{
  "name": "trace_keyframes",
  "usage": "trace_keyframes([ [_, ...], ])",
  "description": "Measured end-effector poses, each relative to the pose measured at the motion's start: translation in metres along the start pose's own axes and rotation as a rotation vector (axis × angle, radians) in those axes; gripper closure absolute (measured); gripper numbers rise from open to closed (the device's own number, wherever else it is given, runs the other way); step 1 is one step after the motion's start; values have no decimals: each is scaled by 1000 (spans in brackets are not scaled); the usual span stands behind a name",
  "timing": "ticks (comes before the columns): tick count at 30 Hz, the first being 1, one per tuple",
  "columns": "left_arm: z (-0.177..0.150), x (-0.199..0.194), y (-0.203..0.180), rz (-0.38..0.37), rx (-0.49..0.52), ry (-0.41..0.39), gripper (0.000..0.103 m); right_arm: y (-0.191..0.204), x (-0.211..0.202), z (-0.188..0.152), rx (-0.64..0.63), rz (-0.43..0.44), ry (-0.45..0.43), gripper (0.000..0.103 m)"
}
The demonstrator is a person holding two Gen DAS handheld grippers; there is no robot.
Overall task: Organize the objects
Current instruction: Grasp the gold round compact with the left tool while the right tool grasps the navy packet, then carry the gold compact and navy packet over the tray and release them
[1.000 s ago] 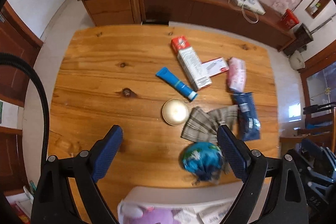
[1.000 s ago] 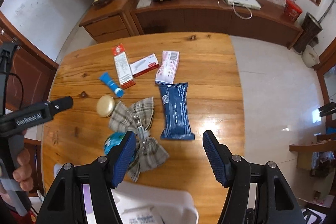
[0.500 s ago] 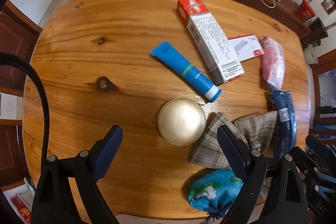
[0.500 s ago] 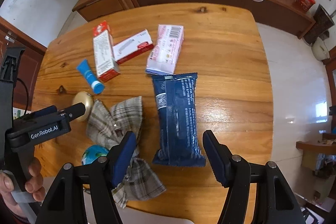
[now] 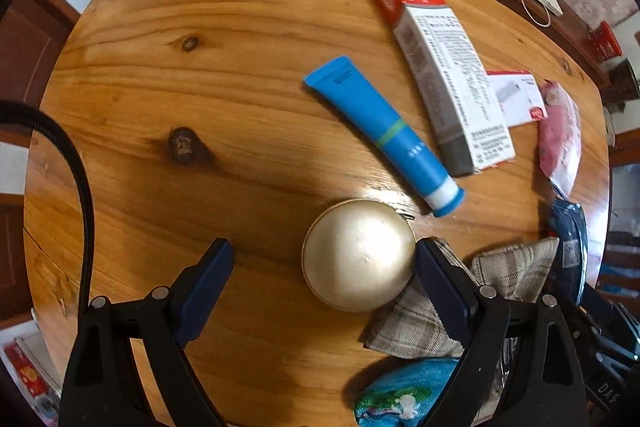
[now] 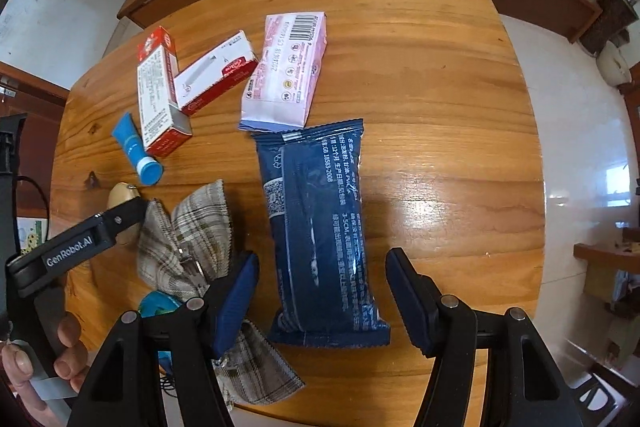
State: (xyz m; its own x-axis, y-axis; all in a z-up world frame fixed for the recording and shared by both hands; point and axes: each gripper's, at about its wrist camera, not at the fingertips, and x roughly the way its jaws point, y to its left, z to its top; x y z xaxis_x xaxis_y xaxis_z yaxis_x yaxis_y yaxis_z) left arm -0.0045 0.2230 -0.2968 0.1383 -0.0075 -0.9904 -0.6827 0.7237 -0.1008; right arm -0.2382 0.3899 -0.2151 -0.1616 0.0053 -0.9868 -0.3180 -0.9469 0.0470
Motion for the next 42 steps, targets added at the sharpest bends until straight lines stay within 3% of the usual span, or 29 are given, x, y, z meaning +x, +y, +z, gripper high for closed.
trace_keyframes([
  [4,0,-2,5,14,14,0,10,2,6,1,-8,-20,15,55],
  [7,-3,-3,9,19,17,7,12,6,5,0,-21,-32,15,58],
  [11,-5,-8,8,37,43,2,23,7,5,-3,-24,-43,11,59],
  [13,-7,-12,7,34,56,-2,33,7,4,-4,-20,-43,6,61],
  [14,-8,-13,7,34,59,-6,44,7,3,-5,-17,-44,3,61],
  [27,-19,-25,21,27,93,-20,44,9,-26,-18,-30,-65,-81,64],
  [33,-27,-54,23,28,132,-92,44,29,-47,-13,-23,-67,-156,64],
  [42,-42,-107,17,10,214,-192,44,32,-105,-39,-16,-46,-265,65],
])
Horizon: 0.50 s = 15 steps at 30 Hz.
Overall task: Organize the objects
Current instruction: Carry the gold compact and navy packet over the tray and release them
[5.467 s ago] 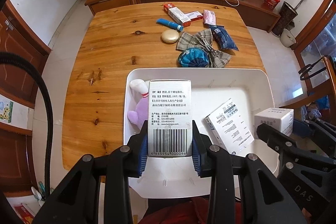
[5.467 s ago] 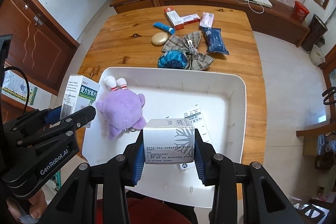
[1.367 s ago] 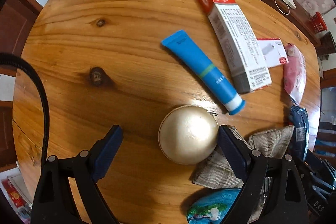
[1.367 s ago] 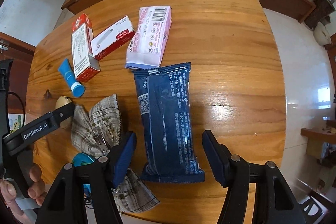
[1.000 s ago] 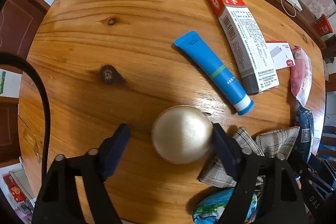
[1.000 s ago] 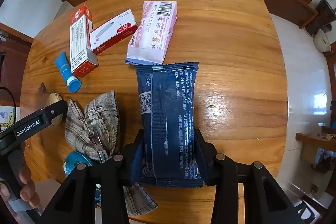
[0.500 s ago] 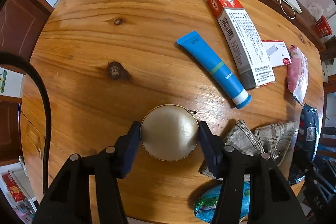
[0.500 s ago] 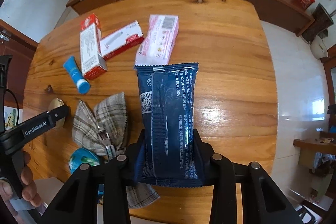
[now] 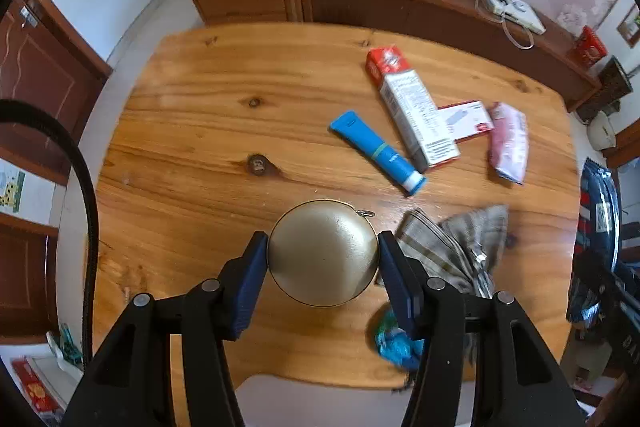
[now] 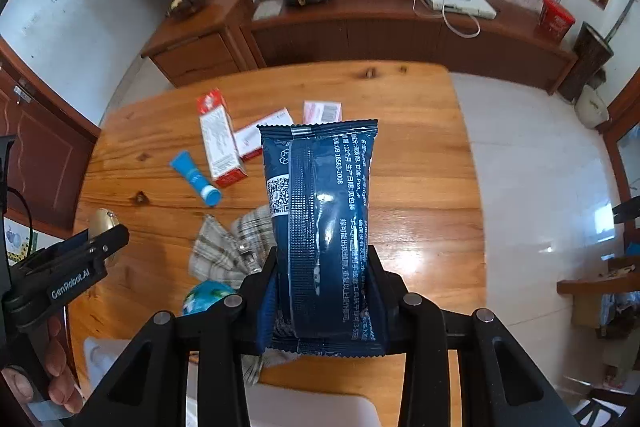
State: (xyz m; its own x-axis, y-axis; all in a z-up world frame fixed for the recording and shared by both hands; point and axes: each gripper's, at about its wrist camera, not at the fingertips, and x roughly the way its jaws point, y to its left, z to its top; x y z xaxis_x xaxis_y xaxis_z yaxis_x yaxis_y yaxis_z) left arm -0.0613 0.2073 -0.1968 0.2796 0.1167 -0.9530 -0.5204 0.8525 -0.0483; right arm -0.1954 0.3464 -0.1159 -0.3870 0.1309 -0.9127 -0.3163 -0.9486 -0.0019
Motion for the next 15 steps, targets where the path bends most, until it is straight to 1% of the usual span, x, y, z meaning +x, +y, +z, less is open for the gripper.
trace_keyframes([
  [3,-9,-25,5,-17,24,-30,44,0,-24,-6,-5,1,-36,65],
  [7,-16,-47,0,-22,68,-78,44,2,-58,-17,-8,2,-81,65],
  [15,-44,-93,-2,-64,132,-133,44,12,-105,-46,-29,-2,-140,65],
])
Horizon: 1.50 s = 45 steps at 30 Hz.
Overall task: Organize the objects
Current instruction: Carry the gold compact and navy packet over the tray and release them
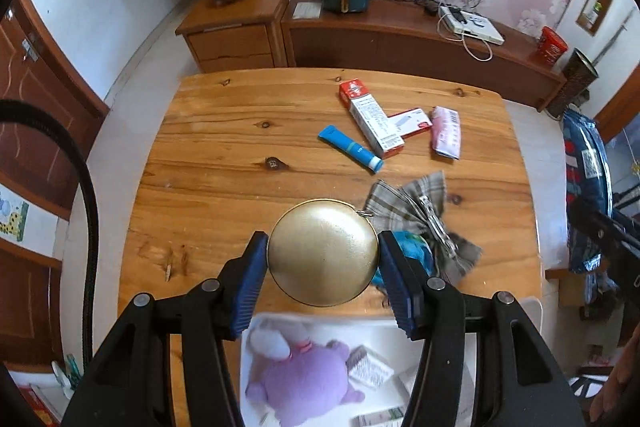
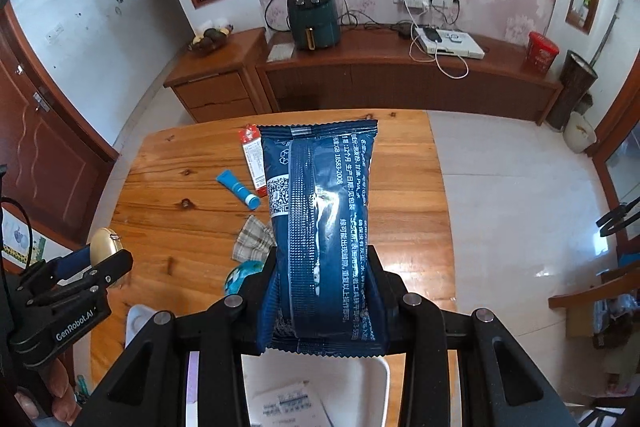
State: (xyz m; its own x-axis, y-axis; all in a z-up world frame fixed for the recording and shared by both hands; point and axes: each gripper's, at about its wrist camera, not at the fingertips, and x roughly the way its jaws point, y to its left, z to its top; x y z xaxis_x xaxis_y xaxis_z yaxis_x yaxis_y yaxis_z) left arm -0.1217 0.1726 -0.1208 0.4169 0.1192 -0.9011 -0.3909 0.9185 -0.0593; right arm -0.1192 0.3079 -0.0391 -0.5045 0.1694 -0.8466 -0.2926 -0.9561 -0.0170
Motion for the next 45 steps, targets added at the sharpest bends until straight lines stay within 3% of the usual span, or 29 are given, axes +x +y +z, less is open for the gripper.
trace_keyframes([
  [11,-43,-56,-10,-75,80,-43,44,13,-59,-52,-8,27,-31,65],
  [25,-111,-56,-7,-108,126,66,44,19,-53,-131,-17,65,129,65],
  [36,-135,-59,-11,-138,154,77,44,25,-39,-151,-34,59,195,64],
  [42,-140,-56,-6,-140,149,92,43,31,-35,-155,-50,89,206,60],
  [45,-142,-52,-5,-142,152,112,38,32,-34,-157,-48,92,214,51],
])
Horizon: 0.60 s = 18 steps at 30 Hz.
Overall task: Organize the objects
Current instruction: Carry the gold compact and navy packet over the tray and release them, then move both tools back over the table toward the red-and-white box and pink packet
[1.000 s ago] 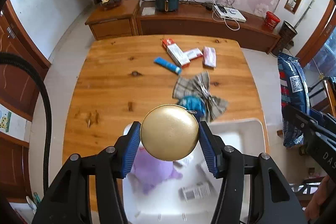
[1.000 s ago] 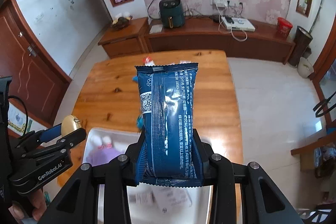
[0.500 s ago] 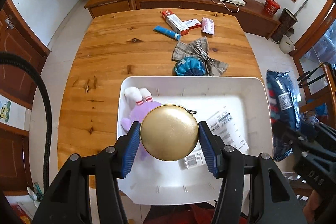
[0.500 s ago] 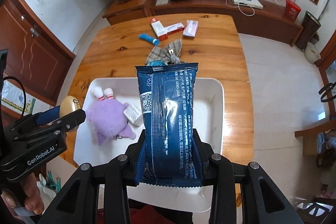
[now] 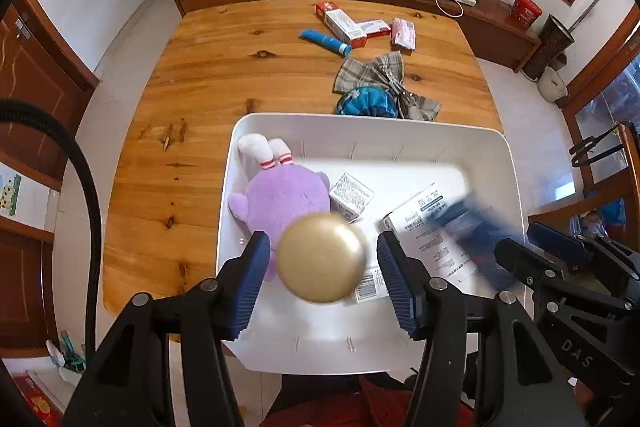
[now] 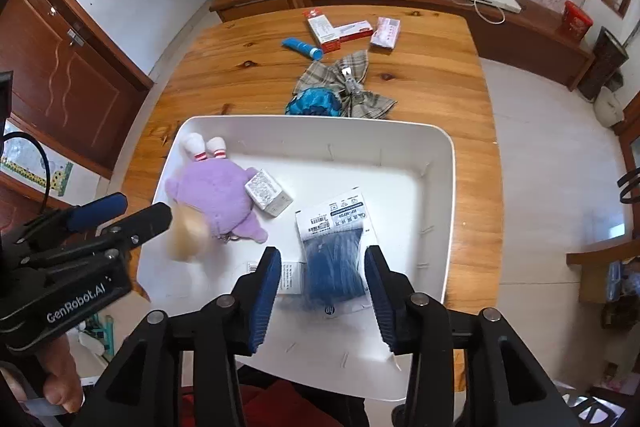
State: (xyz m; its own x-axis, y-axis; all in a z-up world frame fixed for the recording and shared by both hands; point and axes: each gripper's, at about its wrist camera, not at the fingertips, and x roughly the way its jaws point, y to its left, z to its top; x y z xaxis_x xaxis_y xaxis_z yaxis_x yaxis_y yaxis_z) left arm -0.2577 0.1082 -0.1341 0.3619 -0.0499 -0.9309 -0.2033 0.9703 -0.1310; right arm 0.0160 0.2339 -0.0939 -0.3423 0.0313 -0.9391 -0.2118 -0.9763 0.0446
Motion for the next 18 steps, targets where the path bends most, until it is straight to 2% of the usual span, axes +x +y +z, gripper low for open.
trace_keyframes([
  [1,-1,0,0,-2,4,0,35,1,0,0,1,-5,-4,49],
  [3,-2,-2,-1,-1,13,-12,15,1,-1,1,3,-12,-11,49],
  [4,-2,-3,-1,-5,17,-16,13,2,-2,1,5,-14,-13,49],
  [7,-2,-5,-1,-19,52,-18,12,2,-5,1,14,-17,-21,49],
  [18,-1,-9,9,-35,70,-14,12,4,-9,4,33,-24,-44,49],
])
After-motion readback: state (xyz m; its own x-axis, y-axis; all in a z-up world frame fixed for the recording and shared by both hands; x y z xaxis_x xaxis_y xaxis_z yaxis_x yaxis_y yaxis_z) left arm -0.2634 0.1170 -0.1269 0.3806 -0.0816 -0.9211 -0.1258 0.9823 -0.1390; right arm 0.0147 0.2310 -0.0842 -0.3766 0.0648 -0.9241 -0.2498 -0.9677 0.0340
